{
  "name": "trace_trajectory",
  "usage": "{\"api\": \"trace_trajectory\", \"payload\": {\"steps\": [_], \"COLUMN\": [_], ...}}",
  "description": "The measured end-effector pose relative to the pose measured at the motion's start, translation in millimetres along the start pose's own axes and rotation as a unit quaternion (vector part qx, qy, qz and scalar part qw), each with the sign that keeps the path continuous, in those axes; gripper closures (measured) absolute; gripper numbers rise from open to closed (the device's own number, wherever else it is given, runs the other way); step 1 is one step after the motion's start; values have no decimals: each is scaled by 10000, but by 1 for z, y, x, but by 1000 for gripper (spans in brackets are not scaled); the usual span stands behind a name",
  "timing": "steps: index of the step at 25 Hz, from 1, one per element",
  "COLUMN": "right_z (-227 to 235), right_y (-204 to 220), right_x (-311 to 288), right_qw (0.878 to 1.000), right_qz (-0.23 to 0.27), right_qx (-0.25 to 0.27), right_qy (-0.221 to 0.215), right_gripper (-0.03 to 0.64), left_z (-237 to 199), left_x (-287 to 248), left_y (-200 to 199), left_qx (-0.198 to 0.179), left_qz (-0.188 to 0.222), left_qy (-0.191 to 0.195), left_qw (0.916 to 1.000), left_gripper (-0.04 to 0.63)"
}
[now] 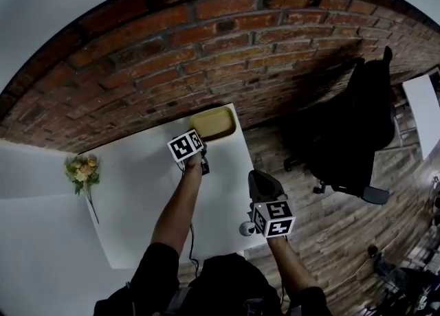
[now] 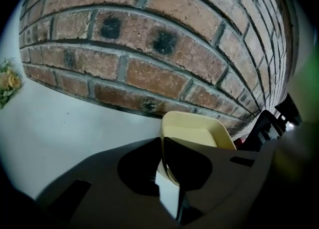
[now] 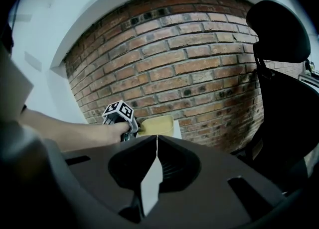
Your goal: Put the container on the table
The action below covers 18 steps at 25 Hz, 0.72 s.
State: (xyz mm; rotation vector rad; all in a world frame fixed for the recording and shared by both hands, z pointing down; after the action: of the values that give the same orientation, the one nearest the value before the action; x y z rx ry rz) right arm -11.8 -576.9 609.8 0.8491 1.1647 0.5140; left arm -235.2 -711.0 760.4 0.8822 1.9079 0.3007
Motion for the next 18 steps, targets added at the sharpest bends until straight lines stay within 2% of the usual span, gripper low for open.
{"api": "trace_trajectory", "payload": {"steps": [3,9,18], "right_z": [1,4,6], "right_y": [3,7,10], "right_x": [-1,0,6], "right_qw": [10000,9999,9999], "right_qz": [-42,-82,-82], "right_qx": [4,-33,-65], "right_qy": [5,56,111], "right_gripper": [592,592,592], "left_z": [-1,0,2], "left_x": [-3,-8,-2], "left_y": [4,9,7], "left_qx": [100,40,14], "left_qz": [-21,-74,1], "left_qy": [-8,-55,70], "left_qw": [9999,9999,10000], "left_gripper": [566,565,561]}}
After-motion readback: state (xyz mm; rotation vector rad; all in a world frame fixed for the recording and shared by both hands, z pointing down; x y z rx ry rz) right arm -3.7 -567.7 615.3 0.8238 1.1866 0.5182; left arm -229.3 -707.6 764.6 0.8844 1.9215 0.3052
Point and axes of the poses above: the fingertips, and each gripper's own axes: x backward along the fingers, z to its right, y out of its underside, the point moved 1 cm from there along x, backward along the fingers, and after that the axes turned 11 degrees about y, right-handed, at the moved point
